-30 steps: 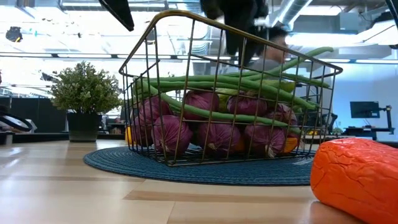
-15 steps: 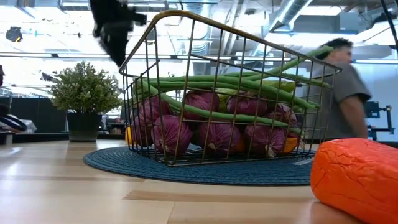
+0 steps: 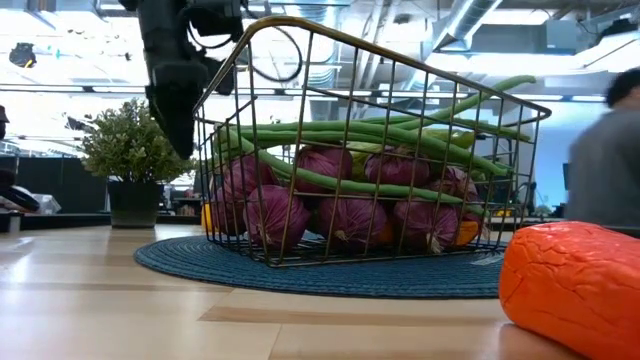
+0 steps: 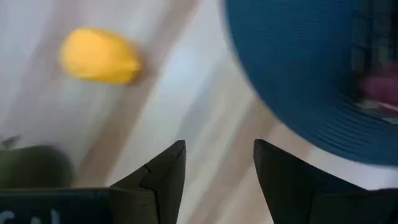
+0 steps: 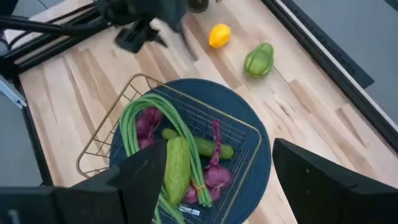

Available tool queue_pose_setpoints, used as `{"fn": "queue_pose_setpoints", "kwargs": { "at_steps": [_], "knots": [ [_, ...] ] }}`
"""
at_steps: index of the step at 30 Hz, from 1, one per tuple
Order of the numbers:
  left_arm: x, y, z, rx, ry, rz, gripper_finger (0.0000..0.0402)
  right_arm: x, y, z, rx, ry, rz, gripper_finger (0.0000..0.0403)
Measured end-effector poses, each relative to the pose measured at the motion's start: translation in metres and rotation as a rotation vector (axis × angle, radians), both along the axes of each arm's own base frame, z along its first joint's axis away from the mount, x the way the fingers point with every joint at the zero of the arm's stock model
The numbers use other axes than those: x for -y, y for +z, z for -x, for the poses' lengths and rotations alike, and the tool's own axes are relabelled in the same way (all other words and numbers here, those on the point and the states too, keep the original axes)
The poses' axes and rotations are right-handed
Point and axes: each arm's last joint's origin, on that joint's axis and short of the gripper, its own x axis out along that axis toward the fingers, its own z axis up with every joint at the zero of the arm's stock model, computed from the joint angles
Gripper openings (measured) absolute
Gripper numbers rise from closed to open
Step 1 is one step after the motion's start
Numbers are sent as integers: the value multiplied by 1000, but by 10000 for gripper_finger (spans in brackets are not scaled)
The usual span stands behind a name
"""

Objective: Build produce basket
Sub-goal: Put the yellow starfruit into the gold wire basket

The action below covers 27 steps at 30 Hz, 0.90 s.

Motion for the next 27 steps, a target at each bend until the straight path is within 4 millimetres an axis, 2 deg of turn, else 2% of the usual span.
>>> {"fn": "queue_pose_setpoints", "kwargs": {
  "at_steps": [4, 11, 18, 27],
  "knots": [
    [18, 6, -4, 15, -79, -5, 176, -10, -2, -1, -5, 31, -58, 309],
    [46, 28, -13, 85, -166, -36, 176, -55, -25, -24, -77, 65, -138, 309],
    [69, 46, -15, 131, -263, -84, 176, -124, -63, -41, -165, -13, -244, 309],
    [86, 47, -12, 134, -362, -91, 176, -215, -128, -44, -320, -231, -382, 298]
  ]
}}
